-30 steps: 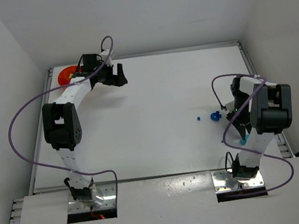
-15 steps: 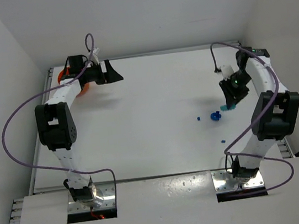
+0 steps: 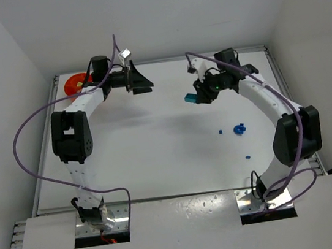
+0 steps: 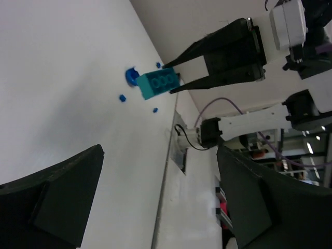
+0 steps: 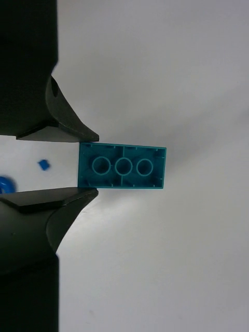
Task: Sort the legos into containers by color
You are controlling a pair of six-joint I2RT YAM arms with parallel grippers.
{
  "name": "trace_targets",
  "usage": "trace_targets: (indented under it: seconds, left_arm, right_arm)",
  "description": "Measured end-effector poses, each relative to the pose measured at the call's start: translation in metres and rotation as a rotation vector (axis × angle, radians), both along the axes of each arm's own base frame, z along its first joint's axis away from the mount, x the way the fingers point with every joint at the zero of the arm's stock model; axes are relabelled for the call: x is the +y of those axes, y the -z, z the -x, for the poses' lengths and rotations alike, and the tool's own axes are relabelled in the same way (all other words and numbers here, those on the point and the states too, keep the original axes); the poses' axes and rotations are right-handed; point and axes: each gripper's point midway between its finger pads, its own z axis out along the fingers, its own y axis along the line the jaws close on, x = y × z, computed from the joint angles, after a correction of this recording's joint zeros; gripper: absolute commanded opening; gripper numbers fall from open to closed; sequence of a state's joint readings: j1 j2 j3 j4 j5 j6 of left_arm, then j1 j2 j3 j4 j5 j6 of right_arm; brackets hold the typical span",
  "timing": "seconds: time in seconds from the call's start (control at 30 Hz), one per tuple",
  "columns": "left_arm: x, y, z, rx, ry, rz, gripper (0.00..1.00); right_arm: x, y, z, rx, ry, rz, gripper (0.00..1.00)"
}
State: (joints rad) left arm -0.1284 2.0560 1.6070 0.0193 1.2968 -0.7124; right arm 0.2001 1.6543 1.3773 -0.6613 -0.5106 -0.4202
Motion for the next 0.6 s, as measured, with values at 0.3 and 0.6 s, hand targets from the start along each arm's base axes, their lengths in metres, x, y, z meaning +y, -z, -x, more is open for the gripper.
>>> trace_targets:
  seconds: [0.3,0.6]
  left_arm:
    - [-0.016,-0.011,0.019,0.1,0.095,0.055,0.85]
    - [-0.018,-0.006,0.029,0.153,0.137,0.067,0.69]
  right_arm:
    - [0.081,-0.032,-0.026,-0.339,-0.131,-0.119,0.0]
    - [0.137,-0.07,-0.023,-0.482,-0.187,-0.225,0.0]
